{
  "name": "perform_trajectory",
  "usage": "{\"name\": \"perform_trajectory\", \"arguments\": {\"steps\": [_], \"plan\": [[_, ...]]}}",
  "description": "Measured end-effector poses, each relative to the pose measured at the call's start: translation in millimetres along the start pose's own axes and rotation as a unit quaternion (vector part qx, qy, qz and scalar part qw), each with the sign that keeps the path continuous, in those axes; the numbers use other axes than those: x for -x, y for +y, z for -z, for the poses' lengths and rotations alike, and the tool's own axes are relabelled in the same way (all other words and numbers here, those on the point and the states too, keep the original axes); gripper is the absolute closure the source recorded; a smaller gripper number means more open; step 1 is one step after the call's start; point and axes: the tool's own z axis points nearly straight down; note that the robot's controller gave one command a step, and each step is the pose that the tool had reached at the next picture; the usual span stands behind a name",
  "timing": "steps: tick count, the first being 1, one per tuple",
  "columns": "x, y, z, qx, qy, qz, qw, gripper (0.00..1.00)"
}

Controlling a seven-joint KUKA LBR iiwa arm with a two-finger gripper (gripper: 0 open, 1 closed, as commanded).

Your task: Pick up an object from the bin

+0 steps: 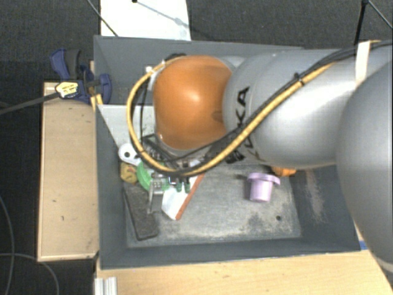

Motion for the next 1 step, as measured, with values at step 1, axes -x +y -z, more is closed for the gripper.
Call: {"name": "perform_trajectory", "arguments": {"steps": [1], "plan": [[2.1,-1.5,4.7,0.001,-0.0039,-0.003,1.0000,0.00]]}}
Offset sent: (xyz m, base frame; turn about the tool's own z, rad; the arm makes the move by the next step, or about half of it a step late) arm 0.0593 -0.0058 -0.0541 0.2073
